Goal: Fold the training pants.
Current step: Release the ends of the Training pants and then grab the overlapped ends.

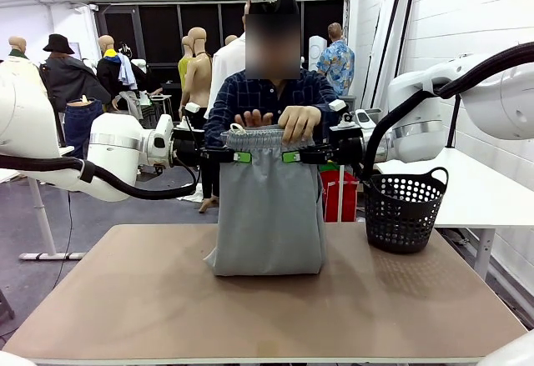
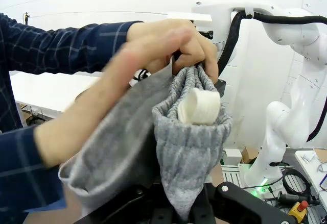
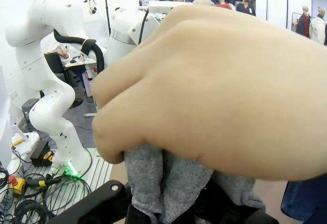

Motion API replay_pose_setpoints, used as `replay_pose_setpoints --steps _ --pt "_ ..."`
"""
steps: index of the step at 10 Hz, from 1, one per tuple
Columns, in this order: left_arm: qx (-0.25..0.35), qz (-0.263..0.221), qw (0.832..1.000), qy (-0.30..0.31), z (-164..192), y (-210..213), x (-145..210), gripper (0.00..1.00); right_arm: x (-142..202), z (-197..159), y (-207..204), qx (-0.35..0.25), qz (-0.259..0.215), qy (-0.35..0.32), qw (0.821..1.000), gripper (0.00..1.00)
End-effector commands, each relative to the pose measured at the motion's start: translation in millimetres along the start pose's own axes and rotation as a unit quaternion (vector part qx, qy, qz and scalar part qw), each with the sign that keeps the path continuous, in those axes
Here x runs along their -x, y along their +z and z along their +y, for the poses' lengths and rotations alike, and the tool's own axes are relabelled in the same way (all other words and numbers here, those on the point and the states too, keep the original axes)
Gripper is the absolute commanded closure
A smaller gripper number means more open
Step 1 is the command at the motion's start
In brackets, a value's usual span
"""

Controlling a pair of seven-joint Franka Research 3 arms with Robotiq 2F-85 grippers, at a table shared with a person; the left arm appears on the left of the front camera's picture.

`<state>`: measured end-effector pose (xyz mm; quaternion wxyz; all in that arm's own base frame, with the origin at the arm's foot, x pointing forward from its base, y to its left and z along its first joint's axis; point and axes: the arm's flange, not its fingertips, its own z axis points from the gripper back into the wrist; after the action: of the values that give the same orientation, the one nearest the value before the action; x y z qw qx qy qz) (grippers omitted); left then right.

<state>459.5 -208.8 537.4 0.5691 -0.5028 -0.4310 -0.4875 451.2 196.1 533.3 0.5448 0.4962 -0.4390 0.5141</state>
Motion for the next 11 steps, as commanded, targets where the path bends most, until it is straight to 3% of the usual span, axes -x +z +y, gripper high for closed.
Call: replay_pose_setpoints --steps 1,11 --pt "-0.005 0.000 1.000 -0.006 -0.9 0.2 -2.8 1.00 -1.5 1.2 0.4 -0.005 -0.003 0.001 1.000 1.00" --pt "-0.005 0.000 1.000 -0.006 -0.9 0.2 -2.8 1.00 -1.5 1.2 0.4 -0.005 -0.003 0.001 1.000 1.00"
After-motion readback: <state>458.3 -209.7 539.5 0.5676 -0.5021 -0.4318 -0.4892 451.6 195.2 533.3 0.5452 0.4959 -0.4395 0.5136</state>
